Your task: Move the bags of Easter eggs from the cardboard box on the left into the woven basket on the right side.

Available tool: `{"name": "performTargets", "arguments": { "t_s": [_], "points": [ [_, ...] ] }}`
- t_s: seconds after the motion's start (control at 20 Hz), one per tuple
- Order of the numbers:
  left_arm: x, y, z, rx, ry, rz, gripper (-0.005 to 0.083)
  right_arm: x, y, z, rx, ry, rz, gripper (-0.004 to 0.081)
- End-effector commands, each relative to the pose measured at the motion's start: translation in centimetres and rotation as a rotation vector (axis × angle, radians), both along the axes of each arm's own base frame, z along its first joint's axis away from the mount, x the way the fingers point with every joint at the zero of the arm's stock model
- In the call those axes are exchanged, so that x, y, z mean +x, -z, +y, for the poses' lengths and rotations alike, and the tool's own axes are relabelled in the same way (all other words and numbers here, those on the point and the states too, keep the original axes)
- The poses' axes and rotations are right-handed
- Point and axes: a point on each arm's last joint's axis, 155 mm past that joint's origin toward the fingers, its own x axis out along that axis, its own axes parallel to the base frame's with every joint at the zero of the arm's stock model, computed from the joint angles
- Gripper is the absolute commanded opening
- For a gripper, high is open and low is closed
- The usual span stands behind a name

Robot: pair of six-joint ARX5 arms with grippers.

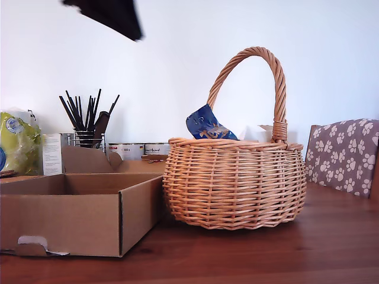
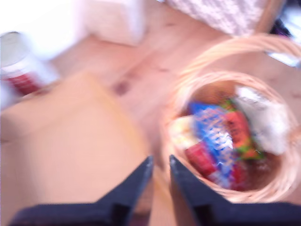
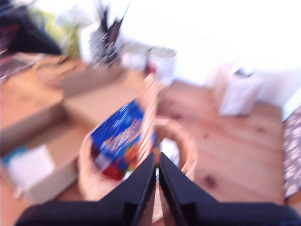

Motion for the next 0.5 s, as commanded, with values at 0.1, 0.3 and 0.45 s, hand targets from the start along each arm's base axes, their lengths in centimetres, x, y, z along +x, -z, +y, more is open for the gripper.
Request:
{"name": "performTargets", "arguments": {
  "t_s": [0.1,0.3,0.45],
  "points": [
    [0.3,0.4,5.7,-0.079,-0.153,-0.129,-0.0019,2.1,-0.5,-1.4,0.065,0.085,-0.059,-0.0013],
    [-1.4,1.4,12.1,-0.132,-0.312,-0.23,-0.0019,3.7,1.6,-2.5,0.097,0.124,-0.055,-0.0013],
    [-3.7,3.4,15.2,-0.156,-0.388,-0.291,-0.0019,4.0,3.5,-1.8,0.125,0.082,-0.053,-0.0013]
  ]
}}
